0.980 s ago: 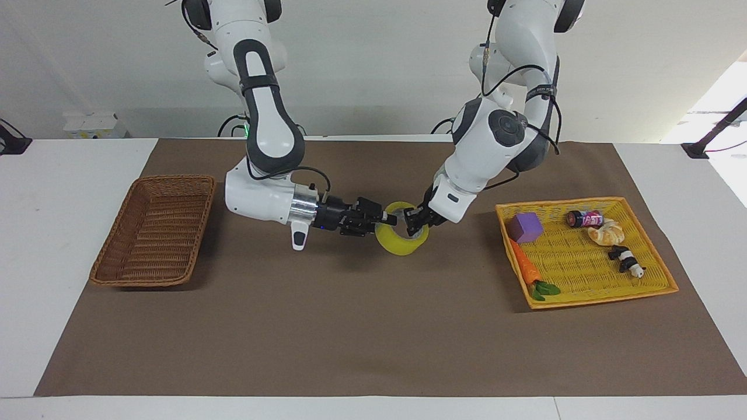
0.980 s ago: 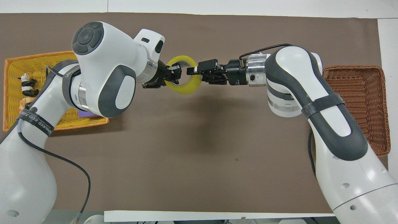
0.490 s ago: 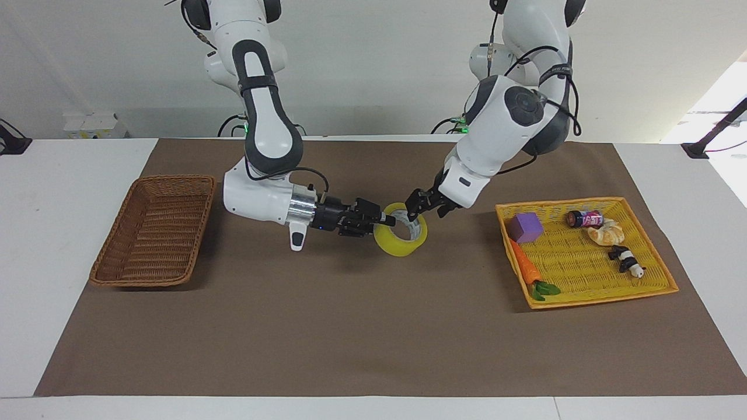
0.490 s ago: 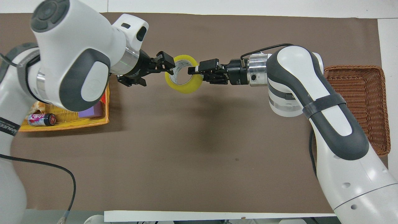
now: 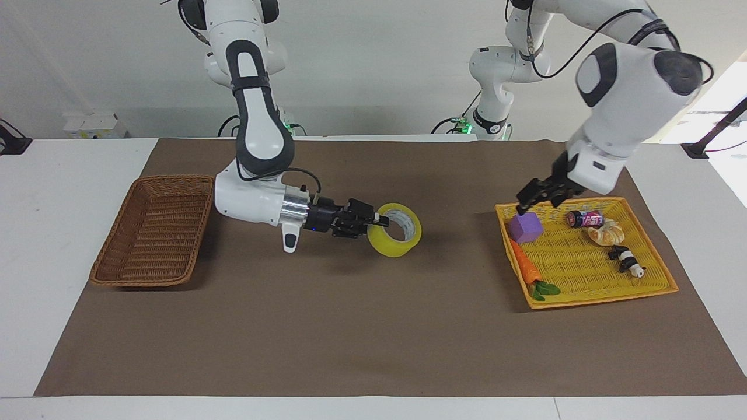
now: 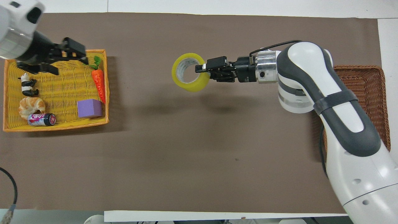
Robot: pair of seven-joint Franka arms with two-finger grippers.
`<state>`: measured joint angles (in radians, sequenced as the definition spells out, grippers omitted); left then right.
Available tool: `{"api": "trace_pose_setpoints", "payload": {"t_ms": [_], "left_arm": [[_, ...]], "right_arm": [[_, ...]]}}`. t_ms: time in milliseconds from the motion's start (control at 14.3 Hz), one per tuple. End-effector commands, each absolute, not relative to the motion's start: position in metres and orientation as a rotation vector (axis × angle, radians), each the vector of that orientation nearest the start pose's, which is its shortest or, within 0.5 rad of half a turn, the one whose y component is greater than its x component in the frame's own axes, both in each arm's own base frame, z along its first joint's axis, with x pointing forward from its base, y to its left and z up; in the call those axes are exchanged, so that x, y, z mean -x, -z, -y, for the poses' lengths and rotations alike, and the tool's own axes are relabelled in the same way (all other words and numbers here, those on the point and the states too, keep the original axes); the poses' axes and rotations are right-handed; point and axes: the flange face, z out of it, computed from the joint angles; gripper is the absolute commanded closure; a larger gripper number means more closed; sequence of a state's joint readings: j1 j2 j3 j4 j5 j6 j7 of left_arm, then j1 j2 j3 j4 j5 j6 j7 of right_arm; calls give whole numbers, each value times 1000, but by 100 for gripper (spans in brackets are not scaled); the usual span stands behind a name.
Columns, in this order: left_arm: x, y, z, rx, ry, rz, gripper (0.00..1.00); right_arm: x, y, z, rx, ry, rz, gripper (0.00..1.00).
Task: Move tape to another basket
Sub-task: 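Carry the tape into the brown basket and release with the right gripper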
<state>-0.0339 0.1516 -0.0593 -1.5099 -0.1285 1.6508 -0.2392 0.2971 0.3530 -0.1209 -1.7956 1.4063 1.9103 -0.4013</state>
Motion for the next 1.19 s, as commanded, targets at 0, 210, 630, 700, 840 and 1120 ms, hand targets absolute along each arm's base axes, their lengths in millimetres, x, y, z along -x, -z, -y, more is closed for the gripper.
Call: {"api": "trace_pose_setpoints", "payload": {"t_ms": [0,210,630,700,840,1120], "left_arm": [[-583,-581,8,3243,-60,254,1],[-581,-579,-20,3237,-63,327,1],[-581,-584,-8,3179,-53,257,1],[-582,-594,-7,3152,-26,237,0],[-568,-614,12,3124,-20,175,1],[-551,-625,25,3119,-60,137,1]], "right_arm": [[-630,-400,-90,1918,-53,-105,100],[-617,-401,40,1960,-33,-63,100],[-516,-384,258,2105,-64,38,100],[-506,-378,275,2127,-66,55,100],[-499,-350,305,2124,-42,115,100],[-492,-343,319,2195,-68,126,100]]}}
